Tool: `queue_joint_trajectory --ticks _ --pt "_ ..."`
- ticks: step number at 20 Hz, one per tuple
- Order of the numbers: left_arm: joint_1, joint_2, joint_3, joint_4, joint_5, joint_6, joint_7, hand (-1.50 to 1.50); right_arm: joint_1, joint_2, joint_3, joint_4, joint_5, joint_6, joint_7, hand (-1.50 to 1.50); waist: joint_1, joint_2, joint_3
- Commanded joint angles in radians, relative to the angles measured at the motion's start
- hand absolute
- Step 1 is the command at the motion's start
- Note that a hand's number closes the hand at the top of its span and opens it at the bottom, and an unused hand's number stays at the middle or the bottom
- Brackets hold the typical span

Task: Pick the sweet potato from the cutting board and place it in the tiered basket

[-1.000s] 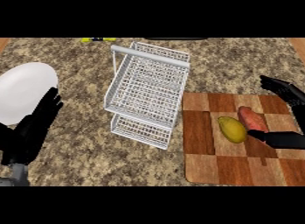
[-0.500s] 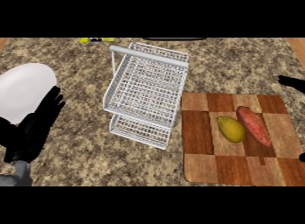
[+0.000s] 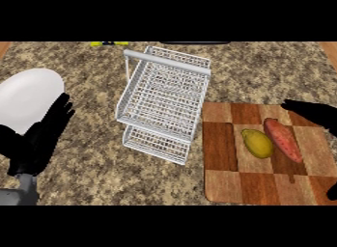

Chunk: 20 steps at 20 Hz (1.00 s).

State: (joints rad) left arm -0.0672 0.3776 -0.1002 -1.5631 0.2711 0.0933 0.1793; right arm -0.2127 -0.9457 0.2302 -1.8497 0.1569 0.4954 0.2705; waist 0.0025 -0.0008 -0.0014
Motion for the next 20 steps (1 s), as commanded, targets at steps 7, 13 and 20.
queue_joint_trajectory --ticks 7,13,20 --pt "0.042 -0.007 0.053 -0.038 -0.002 -0.068 0.011 0.0 0.066 0.201 0.069 0.104 0.278 -0.065 0.035 -1.5 0.003 0.001 0.002" --pt "-0.024 -0.045 0.083 0.031 -0.04 -0.058 0.017 0.0 0.078 0.26 0.066 0.261 0.423 -0.122 -0.109 -1.5 -0.001 0.002 0.002" --pt "0.005 -0.069 0.08 -0.058 -0.078 -0.065 0.08 0.0 0.015 0.359 0.022 0.374 0.567 -0.215 -0.16 -1.5 0.003 0.001 0.002"
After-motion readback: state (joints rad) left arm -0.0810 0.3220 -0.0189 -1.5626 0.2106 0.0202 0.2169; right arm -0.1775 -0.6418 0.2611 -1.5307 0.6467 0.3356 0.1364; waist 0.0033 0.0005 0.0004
